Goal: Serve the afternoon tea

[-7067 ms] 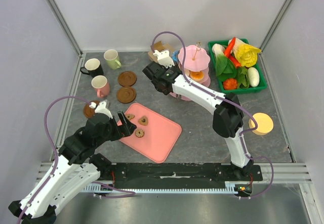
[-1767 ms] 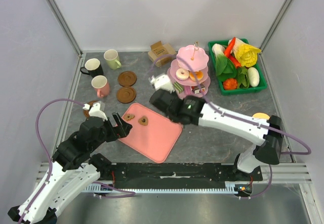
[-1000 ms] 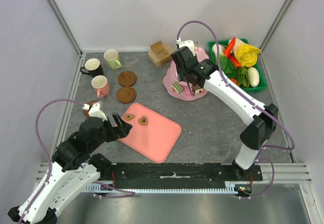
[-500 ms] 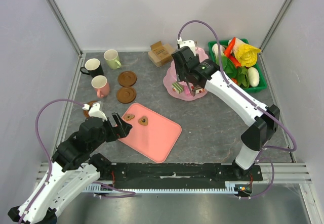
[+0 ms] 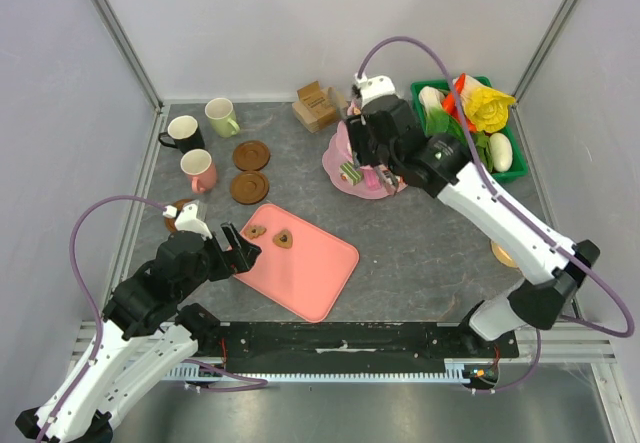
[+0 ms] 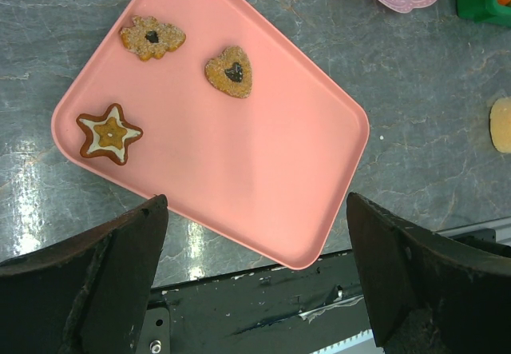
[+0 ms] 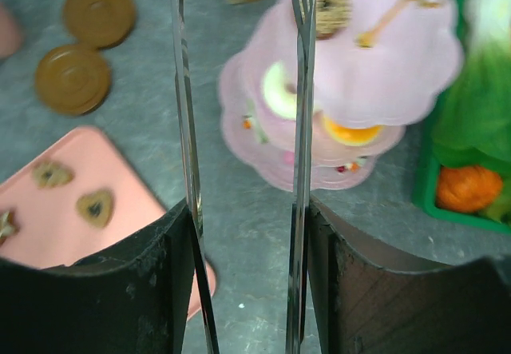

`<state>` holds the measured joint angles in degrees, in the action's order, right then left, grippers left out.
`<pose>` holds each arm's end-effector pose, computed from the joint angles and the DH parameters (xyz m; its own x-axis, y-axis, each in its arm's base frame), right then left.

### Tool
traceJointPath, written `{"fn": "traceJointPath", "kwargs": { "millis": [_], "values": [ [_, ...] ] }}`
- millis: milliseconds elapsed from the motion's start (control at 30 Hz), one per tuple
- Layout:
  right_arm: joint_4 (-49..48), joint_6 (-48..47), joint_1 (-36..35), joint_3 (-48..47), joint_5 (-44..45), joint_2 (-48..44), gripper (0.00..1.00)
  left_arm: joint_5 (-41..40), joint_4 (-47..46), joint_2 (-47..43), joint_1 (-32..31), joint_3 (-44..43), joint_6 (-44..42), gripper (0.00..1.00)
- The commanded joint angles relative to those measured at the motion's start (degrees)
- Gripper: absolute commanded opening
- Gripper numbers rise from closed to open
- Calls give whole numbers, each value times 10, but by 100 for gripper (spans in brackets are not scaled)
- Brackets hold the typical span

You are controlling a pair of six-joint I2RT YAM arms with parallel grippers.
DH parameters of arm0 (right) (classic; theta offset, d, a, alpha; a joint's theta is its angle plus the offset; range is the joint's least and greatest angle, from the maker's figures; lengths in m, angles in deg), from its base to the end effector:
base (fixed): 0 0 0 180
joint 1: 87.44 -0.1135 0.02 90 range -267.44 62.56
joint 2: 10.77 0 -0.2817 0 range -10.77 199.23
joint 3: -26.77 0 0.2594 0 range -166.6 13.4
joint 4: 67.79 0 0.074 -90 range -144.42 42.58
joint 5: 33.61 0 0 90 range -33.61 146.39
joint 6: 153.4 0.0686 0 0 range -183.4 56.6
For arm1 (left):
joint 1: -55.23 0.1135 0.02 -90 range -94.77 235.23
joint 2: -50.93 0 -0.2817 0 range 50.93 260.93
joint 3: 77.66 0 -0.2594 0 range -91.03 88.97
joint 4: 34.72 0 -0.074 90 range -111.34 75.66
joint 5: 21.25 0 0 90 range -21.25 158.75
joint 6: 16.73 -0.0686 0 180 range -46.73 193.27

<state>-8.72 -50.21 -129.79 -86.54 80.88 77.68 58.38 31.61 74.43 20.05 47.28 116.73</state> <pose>0.2856 0.2219 0.4274 -0.4866 -0.1626 -0.8583 -0.2554 0.9661 -0.0382 0.0880 -0.0469 0.2809 -0.6450 -0.3731 -0.6669 0.0030 0.8714 -0.4905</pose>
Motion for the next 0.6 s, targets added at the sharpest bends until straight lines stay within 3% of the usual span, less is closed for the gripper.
{"fn": "traceJointPath", "kwargs": {
  "millis": [0,200,367,567],
  "values": [
    [-73,-79,-64,70,-95,-47,59,-6,-21,6,-2,-16,5,98],
    [-123,-113,-141,205,-90,-57,57,-26,9,14,-1,-37,11,98],
    [-202,-148,-189,308,-174,-64,57,-42,14,1,-1,-45,10,98],
    [-230,-222,-244,329,-190,-10,57,-45,10,9,-1,-48,18,99]
  ]
}}
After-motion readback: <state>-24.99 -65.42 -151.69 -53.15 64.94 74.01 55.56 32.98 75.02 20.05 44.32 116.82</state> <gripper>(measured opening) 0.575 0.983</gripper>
